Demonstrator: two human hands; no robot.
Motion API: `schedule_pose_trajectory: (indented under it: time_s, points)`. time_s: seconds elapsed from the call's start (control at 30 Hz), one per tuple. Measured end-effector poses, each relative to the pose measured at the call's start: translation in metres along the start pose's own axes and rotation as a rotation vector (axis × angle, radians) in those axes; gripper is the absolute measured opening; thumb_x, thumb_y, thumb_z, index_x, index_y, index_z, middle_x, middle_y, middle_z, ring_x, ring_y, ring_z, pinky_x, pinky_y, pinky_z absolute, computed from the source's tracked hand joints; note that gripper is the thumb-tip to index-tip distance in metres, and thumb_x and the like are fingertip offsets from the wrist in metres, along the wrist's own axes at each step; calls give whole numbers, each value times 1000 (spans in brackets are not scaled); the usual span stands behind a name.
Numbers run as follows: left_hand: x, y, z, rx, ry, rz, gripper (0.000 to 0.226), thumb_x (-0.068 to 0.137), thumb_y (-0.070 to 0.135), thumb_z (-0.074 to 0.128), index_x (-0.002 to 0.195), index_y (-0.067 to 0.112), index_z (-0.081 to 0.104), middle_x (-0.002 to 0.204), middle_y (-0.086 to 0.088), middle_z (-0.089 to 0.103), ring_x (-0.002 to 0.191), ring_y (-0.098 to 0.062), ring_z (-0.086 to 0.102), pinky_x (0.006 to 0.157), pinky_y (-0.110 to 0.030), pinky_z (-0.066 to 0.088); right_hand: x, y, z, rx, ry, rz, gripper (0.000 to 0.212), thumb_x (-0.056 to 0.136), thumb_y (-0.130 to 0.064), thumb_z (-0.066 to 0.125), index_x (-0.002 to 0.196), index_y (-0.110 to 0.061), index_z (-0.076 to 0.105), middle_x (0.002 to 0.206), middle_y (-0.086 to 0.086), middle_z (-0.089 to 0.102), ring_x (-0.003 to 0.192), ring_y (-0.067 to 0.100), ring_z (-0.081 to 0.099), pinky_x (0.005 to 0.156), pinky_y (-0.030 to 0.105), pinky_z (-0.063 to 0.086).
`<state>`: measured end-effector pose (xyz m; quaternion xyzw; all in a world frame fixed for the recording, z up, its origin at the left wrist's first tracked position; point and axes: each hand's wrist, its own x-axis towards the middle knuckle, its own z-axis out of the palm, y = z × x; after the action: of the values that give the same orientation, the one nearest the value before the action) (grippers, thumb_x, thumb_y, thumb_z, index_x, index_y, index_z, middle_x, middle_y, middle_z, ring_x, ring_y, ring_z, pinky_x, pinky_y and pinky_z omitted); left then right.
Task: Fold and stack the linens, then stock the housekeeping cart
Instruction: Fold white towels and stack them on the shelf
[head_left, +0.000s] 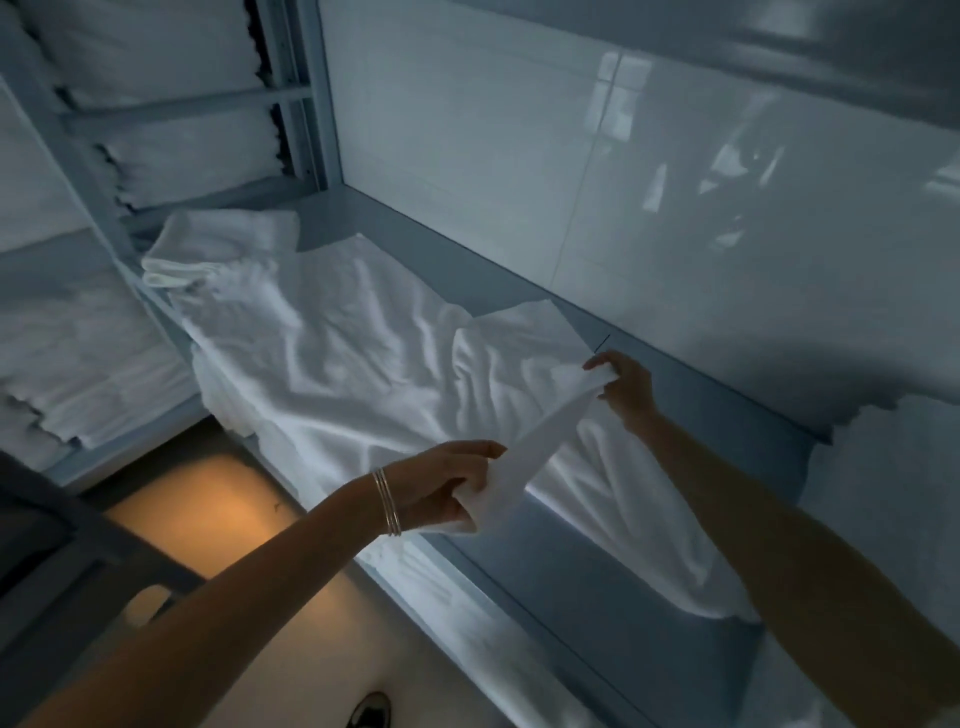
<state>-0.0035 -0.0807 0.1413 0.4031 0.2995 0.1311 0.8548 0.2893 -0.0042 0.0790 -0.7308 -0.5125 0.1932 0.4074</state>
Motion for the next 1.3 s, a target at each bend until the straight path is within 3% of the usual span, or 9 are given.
schedule_pose_trajectory:
  time_s: [0.13, 0.33, 0.5, 0.67, 0.73, 0.83, 0.93, 1.13, 1.3]
  points:
    - [9, -16, 26, 70, -29, 22, 38, 62, 3, 52, 100, 3, 57, 77, -6, 59, 59, -10, 58, 53, -17, 47, -10, -4, -72, 52, 79, -260, 31, 66, 10, 47, 85, -8, 65, 86, 7, 65, 75, -6, 58, 69, 15, 45]
    - [11, -26, 62, 245, 71, -34, 12, 87, 17, 54, 87, 8, 61, 58, 2, 63, 47, -8, 57, 44, -18, 46, -26, 28, -149, -722, 39, -829, 29, 63, -9, 41, 75, -6, 66, 72, 10, 64, 65, 29, 61, 54, 33, 49]
    - [-10, -33, 57, 438, -28, -83, 36, 72, 48, 70, 86, 15, 64, 66, 6, 60, 55, -8, 55, 51, -18, 44, -33, 79, -138, -741, -23, -425, 19, 67, 13, 62, 72, -4, 69, 71, 15, 66, 68, 34, 64, 58, 36, 47]
    - [-50, -21, 31, 769, -58, -144, 35, 78, 31, 68, 110, 26, 58, 78, 14, 60, 65, 4, 57, 59, -12, 45, -18, 49, -89, -511, -102, -340, 22, 55, 20, 71, 73, 10, 62, 72, 25, 65, 70, 36, 65, 61, 33, 41]
    - [-65, -6, 5, 885, 58, -115, 43, 74, 41, 65, 113, 23, 60, 93, 8, 66, 85, -6, 64, 70, -18, 49, -9, 13, -65, -443, -47, -415, 12, 62, 15, 63, 72, 9, 61, 71, 26, 63, 69, 37, 64, 63, 33, 36]
    - [-85, 18, -54, 1331, 558, -94, 50, 86, 43, 60, 127, 16, 54, 123, -4, 59, 113, -26, 56, 84, -25, 40, 11, -36, -28, -416, 18, -564, 13, 69, 6, 48, 73, 7, 61, 70, 26, 61, 67, 39, 63, 65, 32, 37]
    - [-111, 38, -110, 1416, 997, 18, 28, 92, 36, 54, 116, 24, 57, 108, -4, 62, 104, -30, 59, 80, -31, 44, 34, -83, 6, -492, 46, -579, 17, 81, -1, 46, 84, 6, 61, 78, 27, 61, 74, 41, 61, 68, 39, 47]
    - [-149, 71, -192, 1476, 1089, 94, 14, 94, 32, 50, 99, 19, 56, 80, -1, 57, 83, -27, 61, 69, -33, 46, 74, -170, 62, -593, 59, -621, 10, 86, 6, 52, 90, 6, 61, 87, 27, 61, 84, 40, 59, 73, 40, 46]
    - [-168, 86, -252, 1328, 999, 102, 15, 93, 30, 55, 90, 15, 55, 81, -5, 54, 78, -26, 55, 65, -28, 37, 96, -223, 113, -646, 88, -643, 12, 87, 4, 49, 93, 6, 59, 88, 28, 59, 87, 42, 56, 74, 41, 46]
